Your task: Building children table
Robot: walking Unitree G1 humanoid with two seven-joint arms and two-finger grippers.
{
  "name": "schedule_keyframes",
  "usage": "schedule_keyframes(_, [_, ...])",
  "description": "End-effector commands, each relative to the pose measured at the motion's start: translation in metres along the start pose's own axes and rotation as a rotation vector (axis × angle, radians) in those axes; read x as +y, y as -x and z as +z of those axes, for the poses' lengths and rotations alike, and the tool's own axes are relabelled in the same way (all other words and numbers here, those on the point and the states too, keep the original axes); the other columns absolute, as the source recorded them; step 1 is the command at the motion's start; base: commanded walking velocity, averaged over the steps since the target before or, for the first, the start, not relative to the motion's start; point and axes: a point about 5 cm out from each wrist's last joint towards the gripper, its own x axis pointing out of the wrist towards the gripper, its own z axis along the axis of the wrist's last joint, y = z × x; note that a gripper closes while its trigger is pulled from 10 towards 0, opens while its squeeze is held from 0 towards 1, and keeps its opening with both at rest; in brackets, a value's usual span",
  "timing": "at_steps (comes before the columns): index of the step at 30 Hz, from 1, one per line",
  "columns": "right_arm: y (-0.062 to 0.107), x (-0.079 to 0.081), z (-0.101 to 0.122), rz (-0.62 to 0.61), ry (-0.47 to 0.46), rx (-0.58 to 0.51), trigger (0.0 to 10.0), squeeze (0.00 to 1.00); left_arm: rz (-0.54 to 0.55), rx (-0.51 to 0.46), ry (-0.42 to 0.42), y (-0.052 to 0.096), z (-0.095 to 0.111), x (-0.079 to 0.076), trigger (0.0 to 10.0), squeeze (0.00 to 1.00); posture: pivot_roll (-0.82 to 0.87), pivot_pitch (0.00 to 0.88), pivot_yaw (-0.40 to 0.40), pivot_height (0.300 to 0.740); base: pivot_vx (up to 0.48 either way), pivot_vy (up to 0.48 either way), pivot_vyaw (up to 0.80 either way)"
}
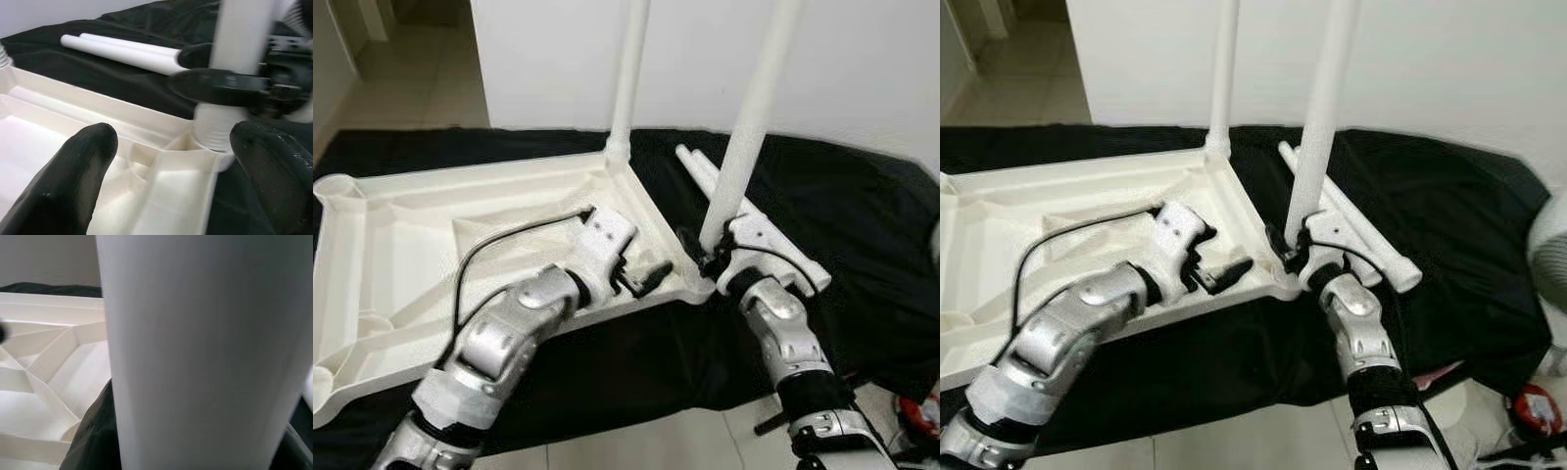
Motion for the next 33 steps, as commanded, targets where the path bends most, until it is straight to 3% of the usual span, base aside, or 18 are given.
schedule_keyframes(1, [0.001,0.013,-0.013,0.099,-0.047,0.078,10.0,0.0,-0.086,-0.023,-0.002,-0.004,0.007,-0.002,10.0,1.0,0.06,0.063,-0.057,0.74,0.0,0.0,0.0])
schedule_keyframes(2, [-0.001,0.017,-0.002,0.196,0.009,0.072,10.0,0.0,-0.1,-0.095,0.003,-0.011,0.027,0.003,10.0,0.0,0.06,0.058,-0.062,0.74,0.0,0.0,0.0])
schedule_keyframes(5, [-0.002,0.017,0.0,0.218,0.026,0.075,10.0,0.0,-0.109,-0.121,0.011,-0.013,0.034,0.005,10.0,0.0,0.06,0.058,-0.062,0.74,0.0,0.0,0.0])
schedule_keyframes(6, [-0.004,0.017,0.0,0.24,0.05,0.082,10.0,0.0,-0.139,-0.168,0.024,-0.014,0.047,0.007,10.0,0.0,0.06,0.055,-0.062,0.74,0.0,0.0,0.0])
schedule_keyframes(10, [-0.006,0.014,0.003,0.256,0.089,0.081,10.0,0.0,-0.192,-0.253,0.067,-0.014,0.07,0.009,10.0,0.0,0.06,0.053,-0.061,0.74,0.0,0.0,0.0])
schedule_keyframes(16, [-0.006,0.013,0.008,0.267,0.104,0.072,10.0,0.0,-0.236,-0.284,0.072,-0.011,0.08,0.009,10.0,0.0,0.06,0.05,-0.06,0.74,0.0,0.0,0.0])
schedule_keyframes(27, [-0.007,-0.003,0.047,0.289,0.122,0.014,10.0,0.0,-0.382,-0.318,0.062,-0.007,0.096,0.008,10.0,0.0,0.06,0.034,-0.058,0.74,0.0,0.0,0.0])
schedule_keyframes(33, [-0.009,-0.006,0.054,0.284,0.133,-0.009,10.0,0.0,-0.398,-0.313,0.055,-0.006,0.097,0.008,10.0,0.0,0.06,0.026,-0.057,0.74,0.0,0.0,0.0])
